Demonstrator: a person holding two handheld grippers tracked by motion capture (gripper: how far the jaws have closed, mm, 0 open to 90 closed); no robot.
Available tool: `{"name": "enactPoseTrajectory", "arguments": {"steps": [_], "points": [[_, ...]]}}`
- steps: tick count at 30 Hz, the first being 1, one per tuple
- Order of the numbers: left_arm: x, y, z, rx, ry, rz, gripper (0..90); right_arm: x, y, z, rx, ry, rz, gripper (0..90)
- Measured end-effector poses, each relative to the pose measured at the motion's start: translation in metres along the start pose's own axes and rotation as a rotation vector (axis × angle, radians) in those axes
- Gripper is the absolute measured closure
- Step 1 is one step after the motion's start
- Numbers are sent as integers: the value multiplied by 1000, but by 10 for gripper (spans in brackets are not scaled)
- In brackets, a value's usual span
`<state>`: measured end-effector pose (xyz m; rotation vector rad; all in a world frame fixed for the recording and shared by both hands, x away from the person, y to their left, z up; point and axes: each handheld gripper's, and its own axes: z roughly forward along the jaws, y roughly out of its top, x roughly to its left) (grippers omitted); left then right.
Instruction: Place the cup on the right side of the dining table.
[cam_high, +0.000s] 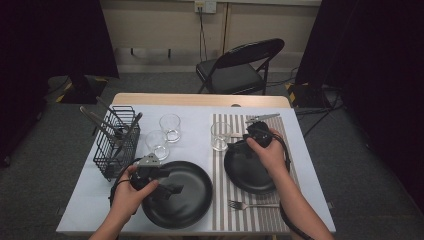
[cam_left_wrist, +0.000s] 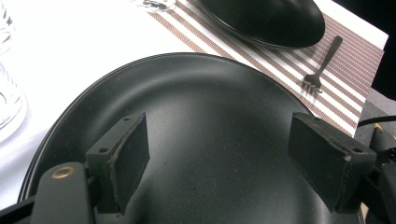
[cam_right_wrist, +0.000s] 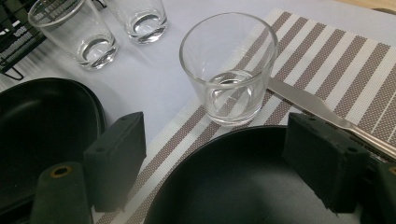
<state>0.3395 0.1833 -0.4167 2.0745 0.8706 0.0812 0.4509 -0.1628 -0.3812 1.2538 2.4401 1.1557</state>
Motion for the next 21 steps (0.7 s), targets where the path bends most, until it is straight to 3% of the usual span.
{"name": "enactPoseTrajectory", "arguments": {"steps": [21], "points": [[-2, 5, 1, -7, -9, 9, 205, 5, -12, -6, 4, 8, -11, 203]]}}
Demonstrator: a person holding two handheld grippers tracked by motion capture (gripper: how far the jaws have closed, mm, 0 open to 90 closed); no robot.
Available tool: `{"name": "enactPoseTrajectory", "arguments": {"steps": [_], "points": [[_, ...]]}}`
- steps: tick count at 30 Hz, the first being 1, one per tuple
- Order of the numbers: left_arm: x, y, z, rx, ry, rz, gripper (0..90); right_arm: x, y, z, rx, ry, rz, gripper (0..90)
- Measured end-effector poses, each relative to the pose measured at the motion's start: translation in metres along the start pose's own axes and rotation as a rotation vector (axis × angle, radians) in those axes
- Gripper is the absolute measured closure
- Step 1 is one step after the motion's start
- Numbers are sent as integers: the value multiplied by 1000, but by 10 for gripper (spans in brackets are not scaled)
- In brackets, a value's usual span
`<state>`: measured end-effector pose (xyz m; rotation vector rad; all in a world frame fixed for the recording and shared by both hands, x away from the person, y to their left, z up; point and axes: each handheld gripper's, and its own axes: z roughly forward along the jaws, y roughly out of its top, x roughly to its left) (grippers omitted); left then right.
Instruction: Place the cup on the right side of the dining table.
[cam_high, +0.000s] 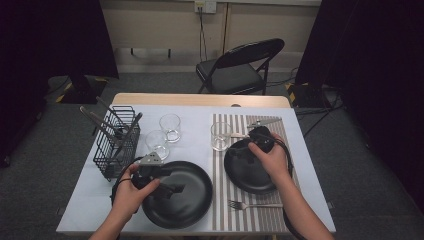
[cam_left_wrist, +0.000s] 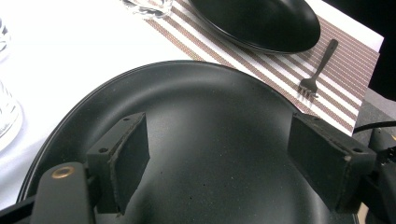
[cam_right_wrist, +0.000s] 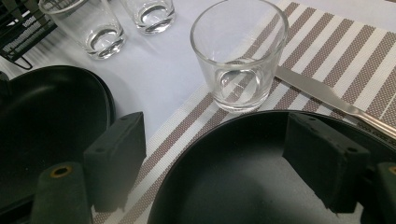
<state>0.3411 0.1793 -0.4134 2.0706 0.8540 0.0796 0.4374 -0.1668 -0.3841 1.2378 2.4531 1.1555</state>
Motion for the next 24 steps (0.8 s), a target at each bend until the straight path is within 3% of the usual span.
{"name": "enactPoseTrajectory", "arguments": {"steps": [9, 11, 24], "points": [[0, -1, 1, 4, 0, 3, 205, -1, -6, -4, -2, 7, 17, 203], [1, -2, 1, 11, 2, 3, 205, -2, -8, -4, -10, 6, 0, 204], [0, 0, 10, 26, -3, 5, 205, 0, -21, -8, 0, 14, 4, 203]]}}
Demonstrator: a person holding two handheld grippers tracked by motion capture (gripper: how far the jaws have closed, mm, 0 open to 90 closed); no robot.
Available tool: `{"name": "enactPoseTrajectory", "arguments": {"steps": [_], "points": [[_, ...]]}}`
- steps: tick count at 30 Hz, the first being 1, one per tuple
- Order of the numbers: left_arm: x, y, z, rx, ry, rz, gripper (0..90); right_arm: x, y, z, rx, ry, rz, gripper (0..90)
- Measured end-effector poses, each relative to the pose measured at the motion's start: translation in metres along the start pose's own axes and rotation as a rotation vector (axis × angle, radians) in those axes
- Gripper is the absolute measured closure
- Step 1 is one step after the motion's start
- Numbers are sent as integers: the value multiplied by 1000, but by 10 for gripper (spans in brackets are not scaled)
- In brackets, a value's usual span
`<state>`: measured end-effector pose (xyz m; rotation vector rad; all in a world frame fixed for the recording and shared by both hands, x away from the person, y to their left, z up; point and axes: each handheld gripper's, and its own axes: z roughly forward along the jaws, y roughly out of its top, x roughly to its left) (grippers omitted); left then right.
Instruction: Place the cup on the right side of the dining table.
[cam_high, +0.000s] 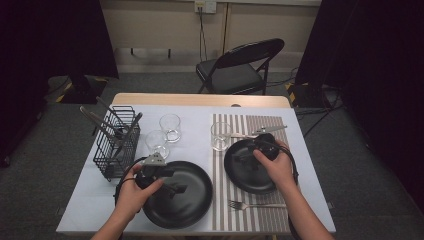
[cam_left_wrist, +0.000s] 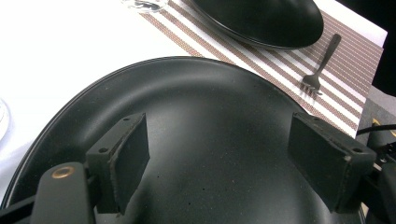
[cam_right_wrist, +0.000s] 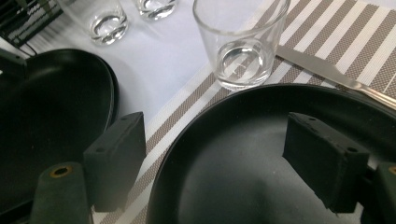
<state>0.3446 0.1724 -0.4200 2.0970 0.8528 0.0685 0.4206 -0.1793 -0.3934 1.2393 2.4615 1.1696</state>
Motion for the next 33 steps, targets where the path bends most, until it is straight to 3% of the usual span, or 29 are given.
{"name": "enactPoseTrajectory", "arguments": {"steps": [7, 18, 33], "points": [[0, -1, 2, -1, -4, -2, 205, 3, -6, 0, 27, -5, -9, 203], [0, 0, 2, 0, -5, -2, 205, 6, -11, 2, 31, -10, -37, 203], [0, 0, 1, 4, -5, 1, 205, 9, -21, 4, 39, -5, -39, 203]]}}
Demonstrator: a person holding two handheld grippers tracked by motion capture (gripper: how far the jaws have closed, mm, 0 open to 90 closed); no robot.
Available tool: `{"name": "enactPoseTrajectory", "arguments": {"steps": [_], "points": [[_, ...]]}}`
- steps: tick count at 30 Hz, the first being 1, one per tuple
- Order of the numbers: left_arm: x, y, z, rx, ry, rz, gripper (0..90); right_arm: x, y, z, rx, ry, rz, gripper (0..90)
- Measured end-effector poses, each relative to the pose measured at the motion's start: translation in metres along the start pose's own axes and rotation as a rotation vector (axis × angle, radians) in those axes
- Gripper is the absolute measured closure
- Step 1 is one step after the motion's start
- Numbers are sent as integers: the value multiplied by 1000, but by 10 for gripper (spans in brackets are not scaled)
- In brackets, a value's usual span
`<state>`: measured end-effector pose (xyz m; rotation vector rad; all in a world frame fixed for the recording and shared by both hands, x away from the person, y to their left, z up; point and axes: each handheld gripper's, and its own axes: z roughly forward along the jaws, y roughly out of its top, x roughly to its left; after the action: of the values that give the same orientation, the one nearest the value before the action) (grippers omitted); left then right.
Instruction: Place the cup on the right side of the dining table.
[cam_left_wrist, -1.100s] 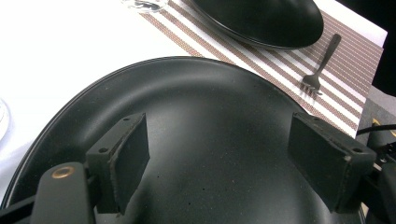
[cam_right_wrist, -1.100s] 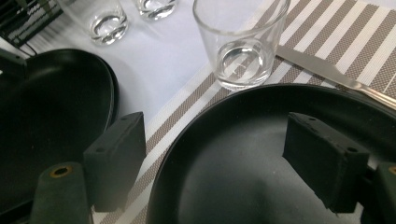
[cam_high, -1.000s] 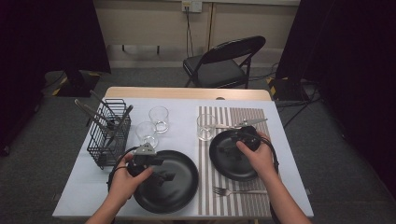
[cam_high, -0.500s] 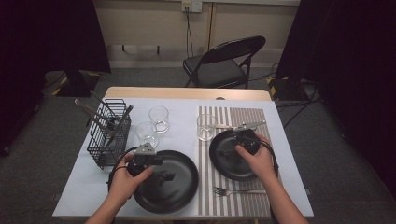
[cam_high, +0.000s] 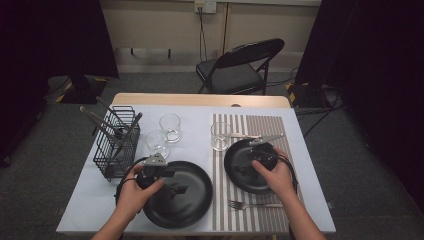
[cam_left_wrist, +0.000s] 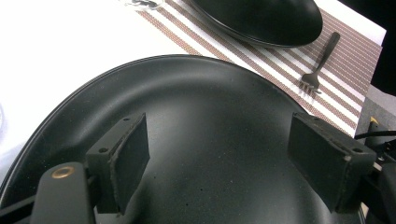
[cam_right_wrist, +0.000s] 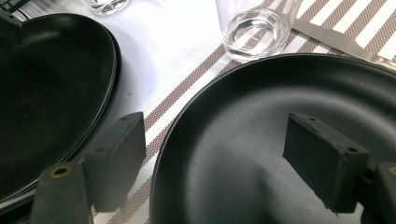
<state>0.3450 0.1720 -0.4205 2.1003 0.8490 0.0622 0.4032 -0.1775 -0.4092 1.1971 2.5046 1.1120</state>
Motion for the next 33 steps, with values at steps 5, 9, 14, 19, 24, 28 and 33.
{"name": "enactPoseTrajectory", "arguments": {"steps": [5, 9, 14, 19, 24, 28, 33], "points": [[0, 0, 0, 0, 1, 0, 205, 1, -2, -1, 7, -6, -4, 200], [-1, 0, 0, -5, 1, -5, 205, 0, -6, -1, -3, -4, 0, 200], [0, 0, 0, 0, 0, 0, 205, 0, -11, -2, -9, -9, 11, 199], [0, 1, 0, -1, 0, 0, 205, -2, -14, -4, -13, -7, 8, 200], [0, 1, 1, -2, -3, 3, 204, -3, -18, -6, -17, -10, 19, 200], [-1, 1, 1, -4, -1, -1, 205, -3, -21, -7, -12, -12, 27, 200], [-1, 2, 1, -4, -1, 0, 205, -3, -24, -9, -7, -12, 34, 200]]}}
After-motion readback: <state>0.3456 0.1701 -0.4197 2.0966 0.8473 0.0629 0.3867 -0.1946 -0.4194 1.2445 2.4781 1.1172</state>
